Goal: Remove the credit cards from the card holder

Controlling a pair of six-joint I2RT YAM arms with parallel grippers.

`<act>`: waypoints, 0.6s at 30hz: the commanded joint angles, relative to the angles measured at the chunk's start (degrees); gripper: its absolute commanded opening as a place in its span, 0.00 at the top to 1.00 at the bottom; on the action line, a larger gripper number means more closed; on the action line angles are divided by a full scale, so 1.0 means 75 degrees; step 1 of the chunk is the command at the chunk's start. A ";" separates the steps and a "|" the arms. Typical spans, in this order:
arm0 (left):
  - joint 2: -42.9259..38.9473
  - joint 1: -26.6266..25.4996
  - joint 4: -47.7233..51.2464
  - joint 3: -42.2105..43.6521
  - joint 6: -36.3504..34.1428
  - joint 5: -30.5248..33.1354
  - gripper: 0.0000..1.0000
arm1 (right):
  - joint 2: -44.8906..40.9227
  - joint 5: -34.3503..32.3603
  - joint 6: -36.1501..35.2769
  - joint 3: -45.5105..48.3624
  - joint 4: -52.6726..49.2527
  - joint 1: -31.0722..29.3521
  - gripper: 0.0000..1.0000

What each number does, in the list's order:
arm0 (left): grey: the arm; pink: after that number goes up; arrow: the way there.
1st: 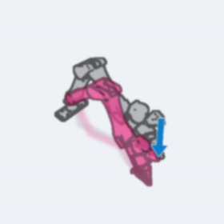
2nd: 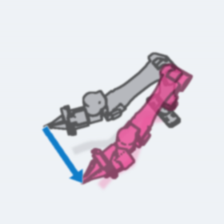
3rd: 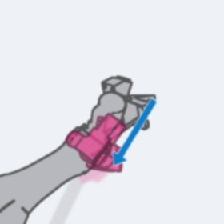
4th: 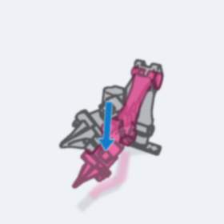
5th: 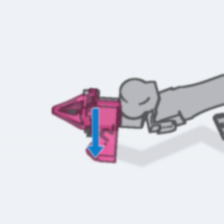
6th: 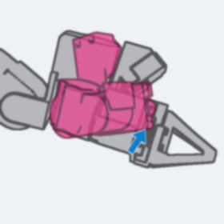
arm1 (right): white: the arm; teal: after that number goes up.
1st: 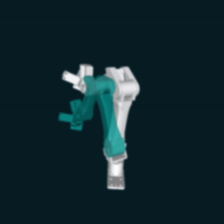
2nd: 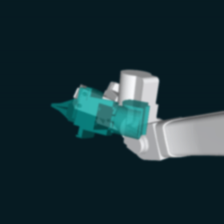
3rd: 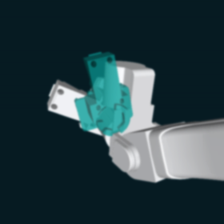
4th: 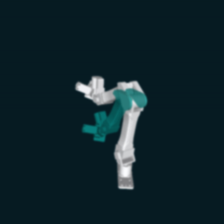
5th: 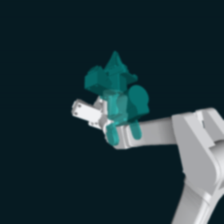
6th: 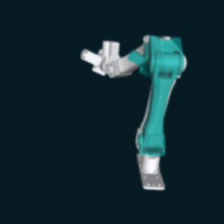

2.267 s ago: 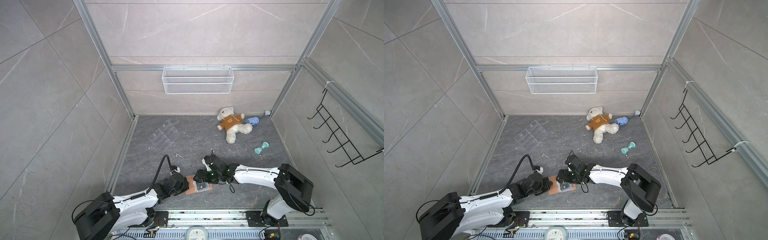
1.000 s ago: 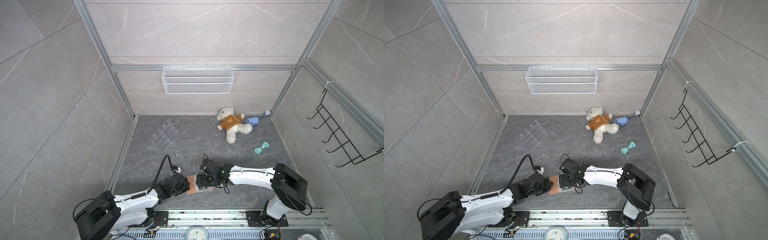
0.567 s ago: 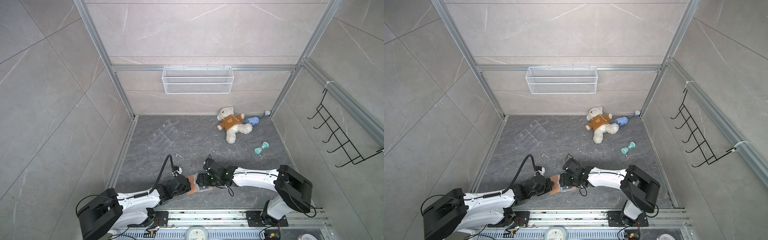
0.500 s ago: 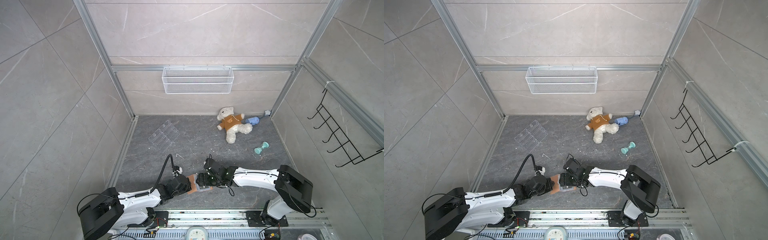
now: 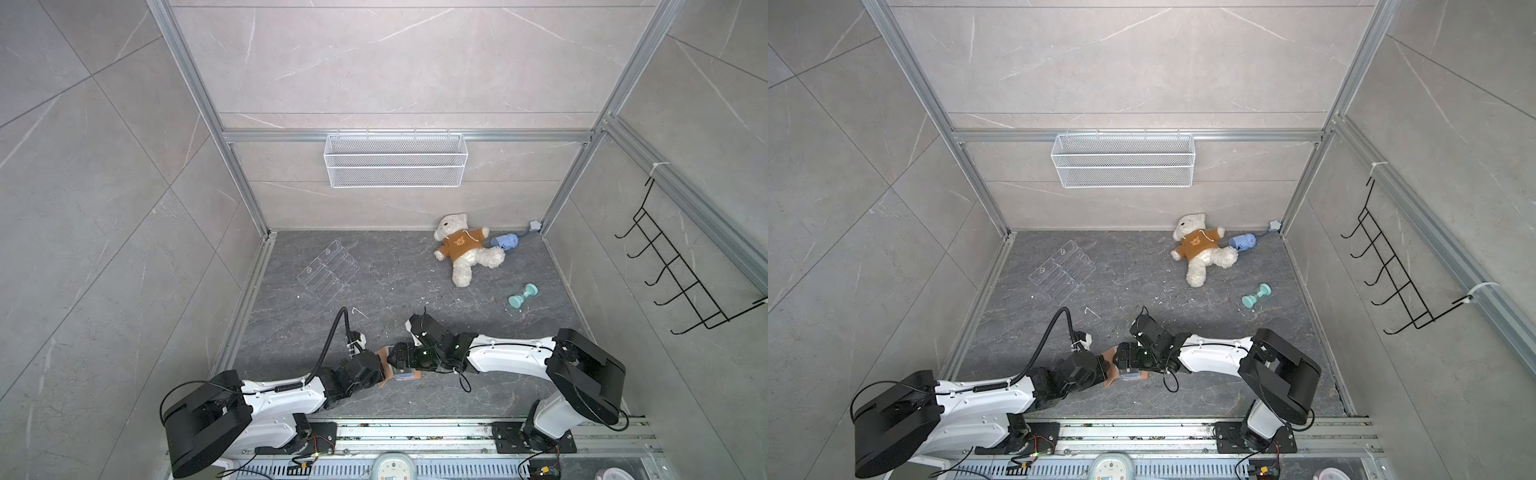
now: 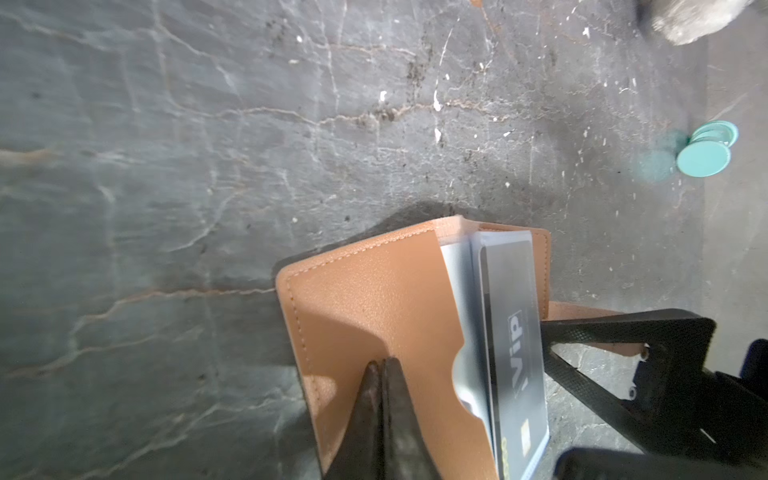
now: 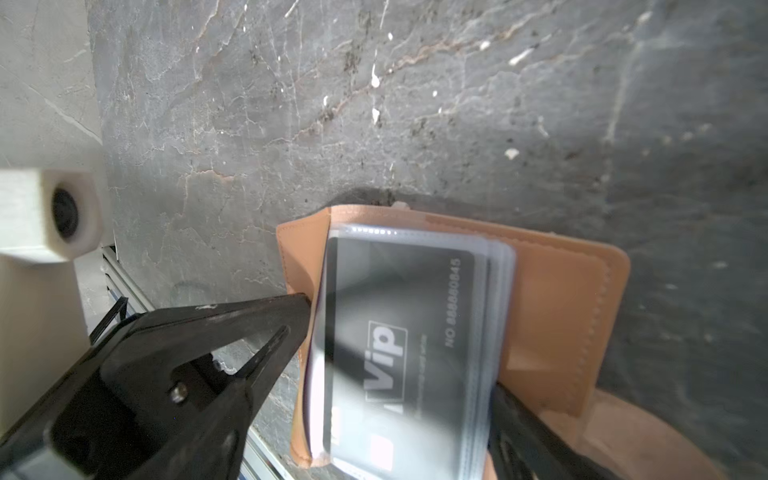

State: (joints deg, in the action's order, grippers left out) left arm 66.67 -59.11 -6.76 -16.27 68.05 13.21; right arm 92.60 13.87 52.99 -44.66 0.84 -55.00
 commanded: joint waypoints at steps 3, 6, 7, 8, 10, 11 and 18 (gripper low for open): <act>-0.0812 -0.0157 0.1593 -0.0222 -0.0179 -0.0104 1.00 | 0.0311 0.0647 0.0048 -0.0051 0.0460 -0.0041 0.12; -0.0950 -0.0157 0.1499 -0.0158 -0.0127 -0.0105 1.00 | 0.0339 0.0688 0.0071 0.0001 0.0595 -0.0029 0.12; -0.0898 -0.0157 0.1396 -0.0148 -0.0105 -0.0151 0.99 | 0.0320 0.0703 0.0082 0.0022 0.0626 -0.0034 0.12; -0.0827 -0.0157 0.1310 -0.0159 -0.0109 -0.0198 0.99 | 0.0289 0.0706 0.0083 0.0026 0.0648 -0.0037 0.12; -0.0668 -0.0157 0.1251 -0.0218 -0.0108 -0.0248 0.98 | 0.0236 0.0706 0.0071 0.0015 0.0622 -0.0034 0.12; -0.0589 -0.0157 0.1231 -0.0274 -0.0125 -0.0263 0.98 | 0.0213 0.0694 0.0060 0.0014 0.0603 -0.0029 0.12; -0.0142 -0.0157 0.1207 -0.0472 -0.0189 -0.0267 0.97 | -0.0026 0.0939 0.0129 0.0125 0.1039 -0.0017 0.12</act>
State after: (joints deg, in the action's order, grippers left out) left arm 64.05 -59.92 2.09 -18.46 67.64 12.88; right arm 93.89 18.46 53.01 -44.45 5.04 -54.98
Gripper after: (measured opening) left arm 0.044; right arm 0.877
